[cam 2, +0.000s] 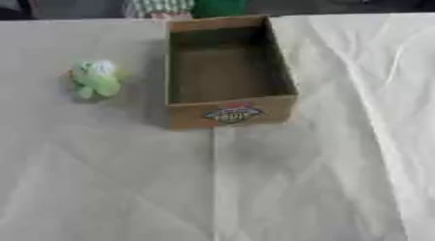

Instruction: Pick up objects on the table and place them in the box.

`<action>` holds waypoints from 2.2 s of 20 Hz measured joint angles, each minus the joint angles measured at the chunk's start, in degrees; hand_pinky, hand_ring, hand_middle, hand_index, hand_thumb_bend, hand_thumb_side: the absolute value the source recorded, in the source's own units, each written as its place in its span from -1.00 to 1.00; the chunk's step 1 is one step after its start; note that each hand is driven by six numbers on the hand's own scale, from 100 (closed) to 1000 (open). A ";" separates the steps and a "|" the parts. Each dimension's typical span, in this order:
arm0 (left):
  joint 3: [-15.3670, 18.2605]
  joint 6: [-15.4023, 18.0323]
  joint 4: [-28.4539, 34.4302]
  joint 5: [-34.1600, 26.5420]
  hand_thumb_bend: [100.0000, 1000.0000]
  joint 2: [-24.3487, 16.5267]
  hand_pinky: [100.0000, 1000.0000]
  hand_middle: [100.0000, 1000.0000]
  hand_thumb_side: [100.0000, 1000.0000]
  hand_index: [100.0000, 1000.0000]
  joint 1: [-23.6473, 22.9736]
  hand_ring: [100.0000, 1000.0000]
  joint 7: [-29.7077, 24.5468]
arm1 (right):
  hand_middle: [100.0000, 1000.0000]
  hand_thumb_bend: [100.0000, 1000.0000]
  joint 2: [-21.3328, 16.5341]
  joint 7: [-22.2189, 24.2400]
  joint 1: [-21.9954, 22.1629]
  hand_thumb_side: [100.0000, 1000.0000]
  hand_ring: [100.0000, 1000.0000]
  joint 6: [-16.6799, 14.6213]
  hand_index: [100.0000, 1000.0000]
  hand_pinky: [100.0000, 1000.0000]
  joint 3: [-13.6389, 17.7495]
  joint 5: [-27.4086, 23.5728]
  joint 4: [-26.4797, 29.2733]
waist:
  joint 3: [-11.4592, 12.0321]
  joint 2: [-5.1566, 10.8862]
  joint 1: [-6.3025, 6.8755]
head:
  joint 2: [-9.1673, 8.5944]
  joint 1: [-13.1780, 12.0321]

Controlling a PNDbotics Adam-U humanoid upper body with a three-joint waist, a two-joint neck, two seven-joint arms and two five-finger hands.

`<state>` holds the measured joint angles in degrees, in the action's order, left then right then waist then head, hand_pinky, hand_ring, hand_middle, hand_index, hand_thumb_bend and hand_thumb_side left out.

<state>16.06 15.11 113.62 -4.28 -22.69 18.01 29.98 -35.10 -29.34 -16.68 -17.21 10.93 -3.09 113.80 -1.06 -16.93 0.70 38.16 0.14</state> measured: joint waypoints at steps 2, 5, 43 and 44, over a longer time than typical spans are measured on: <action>0.01 0.02 0.00 0.00 -1.00 0.00 0.46 0.10 0.38 0.50 0.00 0.18 -0.08 | 0.43 -1.00 0.00 -0.03 0.00 0.00 0.38 -0.03 0.73 0.64 0.00 0.00 0.00 | 0.02 0.00 0.00 | 0.12 0.00; 0.03 -0.01 0.00 0.00 -1.00 0.00 0.46 0.10 0.38 0.50 0.00 0.17 -0.15 | 0.43 -1.00 0.00 -0.05 0.00 0.00 0.38 -0.05 0.73 0.64 0.00 -0.01 0.00 | 0.05 0.00 0.00 | 0.39 0.00; -11.63 -0.26 -29.03 49.54 -0.14 -20.00 0.22 0.54 0.92 0.93 25.71 0.57 -40.31 | 0.43 -1.00 -1.51 0.77 -0.01 0.01 0.38 -0.08 0.72 0.63 -0.74 -0.58 0.00 | -0.26 1.72 0.88 | 1.58 -0.04; -12.19 0.50 -30.17 50.54 -0.12 -20.09 0.22 0.54 0.92 0.94 26.33 0.57 -41.68 | 0.43 -1.00 -1.52 0.84 -0.06 0.01 0.38 -0.12 0.72 0.63 -0.76 -0.59 0.00 | -0.40 1.72 0.87 | 1.58 -0.07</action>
<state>3.87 15.61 83.44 46.26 -42.78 44.34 -11.70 -36.62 -28.51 -16.74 -17.33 10.17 -3.67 113.80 -1.46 -15.21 1.57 39.74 0.07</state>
